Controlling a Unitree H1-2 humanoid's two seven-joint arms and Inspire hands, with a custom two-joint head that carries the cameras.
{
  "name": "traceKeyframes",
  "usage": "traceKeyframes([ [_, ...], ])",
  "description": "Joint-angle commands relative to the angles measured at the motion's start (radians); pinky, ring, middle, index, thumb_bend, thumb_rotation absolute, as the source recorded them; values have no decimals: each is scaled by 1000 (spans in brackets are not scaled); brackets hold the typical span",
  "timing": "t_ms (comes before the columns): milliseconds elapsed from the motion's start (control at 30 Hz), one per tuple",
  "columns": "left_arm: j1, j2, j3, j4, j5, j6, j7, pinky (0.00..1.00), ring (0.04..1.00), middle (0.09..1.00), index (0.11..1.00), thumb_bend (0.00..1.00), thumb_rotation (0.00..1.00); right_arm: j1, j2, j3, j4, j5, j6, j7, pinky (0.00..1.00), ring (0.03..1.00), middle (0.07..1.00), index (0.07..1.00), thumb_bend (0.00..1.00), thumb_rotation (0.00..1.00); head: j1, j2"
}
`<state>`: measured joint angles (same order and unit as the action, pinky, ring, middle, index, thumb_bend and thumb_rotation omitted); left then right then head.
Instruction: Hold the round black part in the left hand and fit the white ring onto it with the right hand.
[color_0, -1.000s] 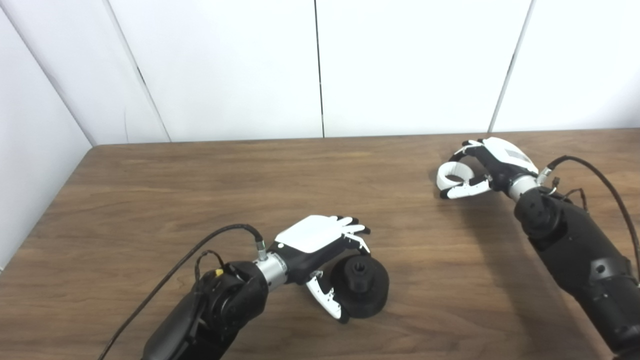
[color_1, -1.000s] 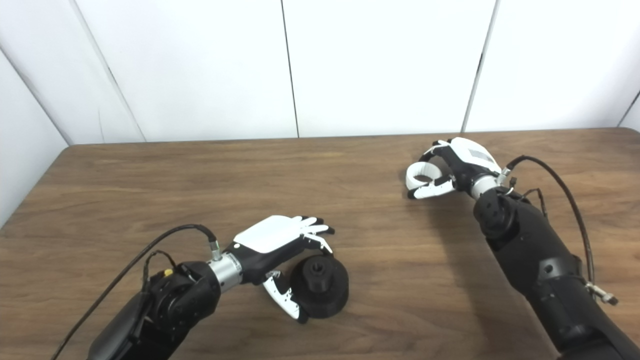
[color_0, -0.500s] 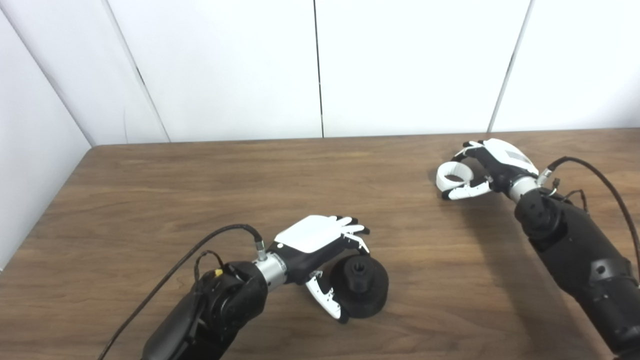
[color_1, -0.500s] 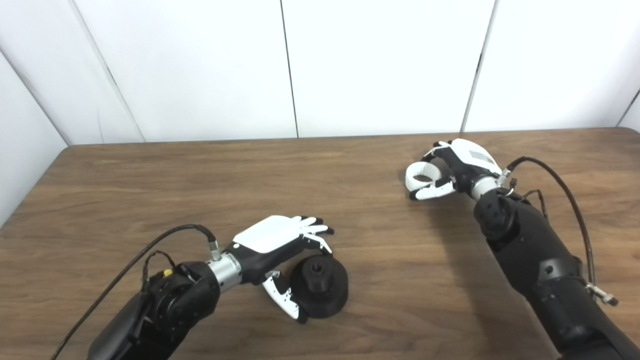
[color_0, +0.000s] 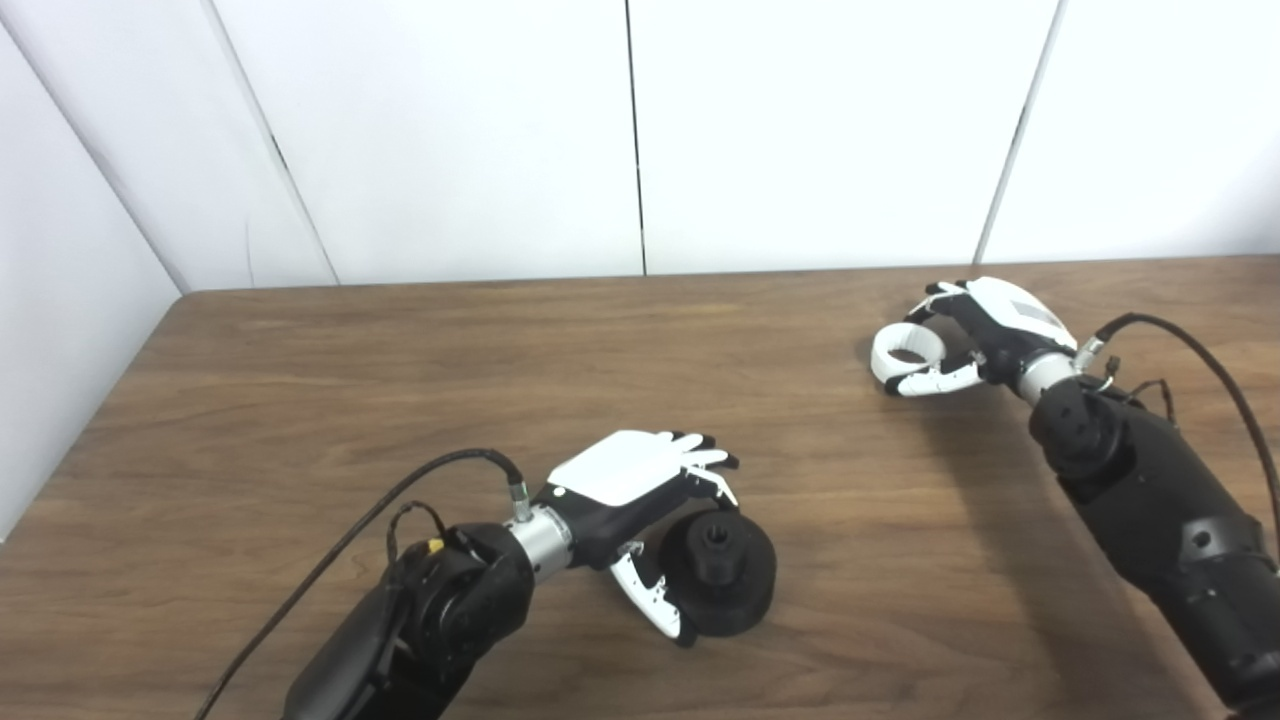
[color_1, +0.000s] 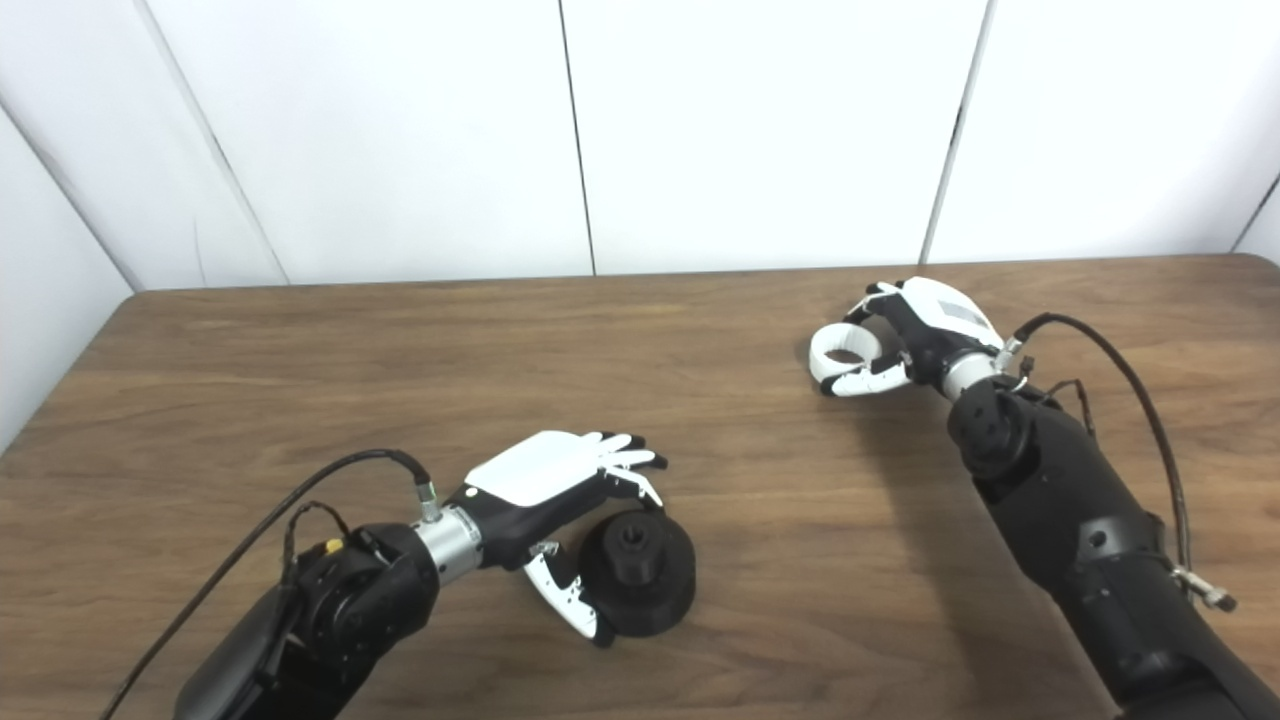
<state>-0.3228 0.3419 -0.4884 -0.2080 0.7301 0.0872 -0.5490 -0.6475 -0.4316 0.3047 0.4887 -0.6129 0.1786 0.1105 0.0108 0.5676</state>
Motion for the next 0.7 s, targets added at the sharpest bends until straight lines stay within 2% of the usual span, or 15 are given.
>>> traceKeyframes([
  [0, 0, 15, 1, 15, 20, -1, -4, 1000, 1000, 952, 656, 965, 195, -39, -21, -16, -21, 0, -34, -28, 983, 1000, 937, 691, 680, 311, 1, 1],
  [200, -1, 15, 2, 12, 18, 2, -8, 1000, 1000, 953, 655, 965, 191, -40, -16, -24, -21, 4, -34, -39, 977, 1000, 926, 661, 677, 262, 1, 2],
  [233, -1, 15, 2, 12, 19, 3, -10, 1000, 1000, 953, 657, 965, 189, -39, -15, -26, -22, 6, -33, -39, 978, 1000, 925, 581, 597, 209, 1, 2],
  [300, -1, 15, 2, 12, 19, 5, -10, 1000, 1000, 954, 658, 966, 186, -39, -13, -29, -24, 8, -34, -39, 976, 1000, 925, 514, 531, 165, 1, 2],
  [667, -2, 14, 3, 17, 20, -4, -5, 1000, 1000, 951, 654, 969, 194, -29, -13, -32, -42, 10, -38, -42, 963, 1000, 919, 495, 515, 153, 3, 3],
])
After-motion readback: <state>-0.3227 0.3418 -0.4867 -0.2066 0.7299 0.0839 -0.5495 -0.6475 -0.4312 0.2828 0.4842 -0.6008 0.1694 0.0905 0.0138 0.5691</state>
